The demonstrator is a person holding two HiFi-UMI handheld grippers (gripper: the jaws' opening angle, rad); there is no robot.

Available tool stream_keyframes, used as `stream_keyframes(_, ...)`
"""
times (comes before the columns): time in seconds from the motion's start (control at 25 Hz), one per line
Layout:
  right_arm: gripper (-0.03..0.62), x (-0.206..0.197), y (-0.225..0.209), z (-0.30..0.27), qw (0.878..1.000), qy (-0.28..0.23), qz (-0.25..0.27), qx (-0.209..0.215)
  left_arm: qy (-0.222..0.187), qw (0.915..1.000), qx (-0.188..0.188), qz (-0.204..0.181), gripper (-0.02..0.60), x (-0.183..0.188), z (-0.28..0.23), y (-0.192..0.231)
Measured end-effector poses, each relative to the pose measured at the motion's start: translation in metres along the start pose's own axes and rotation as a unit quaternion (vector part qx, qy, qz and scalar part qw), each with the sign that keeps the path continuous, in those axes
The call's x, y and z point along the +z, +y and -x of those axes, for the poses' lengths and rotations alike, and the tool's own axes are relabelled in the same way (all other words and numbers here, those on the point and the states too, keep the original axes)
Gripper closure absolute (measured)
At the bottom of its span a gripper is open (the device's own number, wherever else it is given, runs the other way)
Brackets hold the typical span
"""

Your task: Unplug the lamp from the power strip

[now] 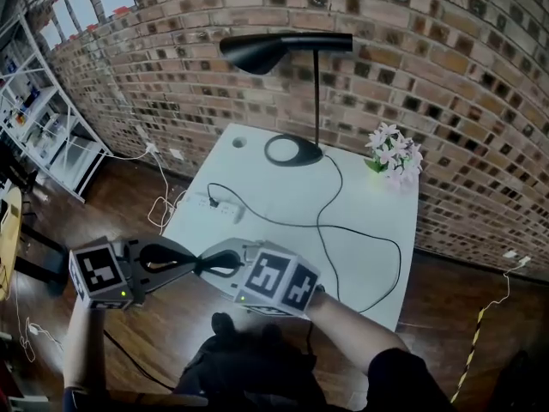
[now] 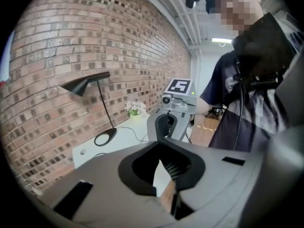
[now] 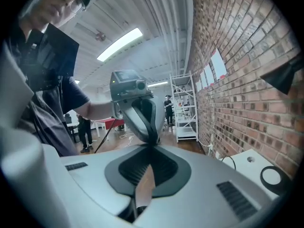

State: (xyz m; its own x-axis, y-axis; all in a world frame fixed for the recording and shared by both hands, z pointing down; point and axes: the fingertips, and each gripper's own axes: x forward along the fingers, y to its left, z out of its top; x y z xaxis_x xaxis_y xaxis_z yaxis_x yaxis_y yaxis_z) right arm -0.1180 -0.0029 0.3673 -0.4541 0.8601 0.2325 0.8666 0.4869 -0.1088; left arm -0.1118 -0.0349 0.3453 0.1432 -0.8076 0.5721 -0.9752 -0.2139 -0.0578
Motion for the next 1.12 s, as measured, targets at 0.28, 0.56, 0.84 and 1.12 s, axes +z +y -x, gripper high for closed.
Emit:
stream_keyframes(0.28,0.595,0.017,-0.025,0.01,0.995,-0.07,-0.058,-0.035,-0.132,0.9817,0.09,0.104,0.566,0.013,0.006,0.032)
stream_keyframes(0.56,0.595,0.007,-0.031,-0.015,0.996,-0.044,-0.051,-0.054,-0.164,0.9764,0.088,0.109,0.571,-0.013,0.012,0.049)
stream_keyframes(0.84,0.595,0.017,-0.047,-0.066,0.994,-0.05,-0.067,-0.071,-0.183,0.9689,0.13,0.103,0.569,-0.049,0.049,0.081)
stream_keyframes(1.12,0.594,0.026,-0.074,-0.128,0.993,-0.04,-0.077,-0.081,-0.202,0.9635,0.142,0.103,0.569,-0.09,0.089,0.123)
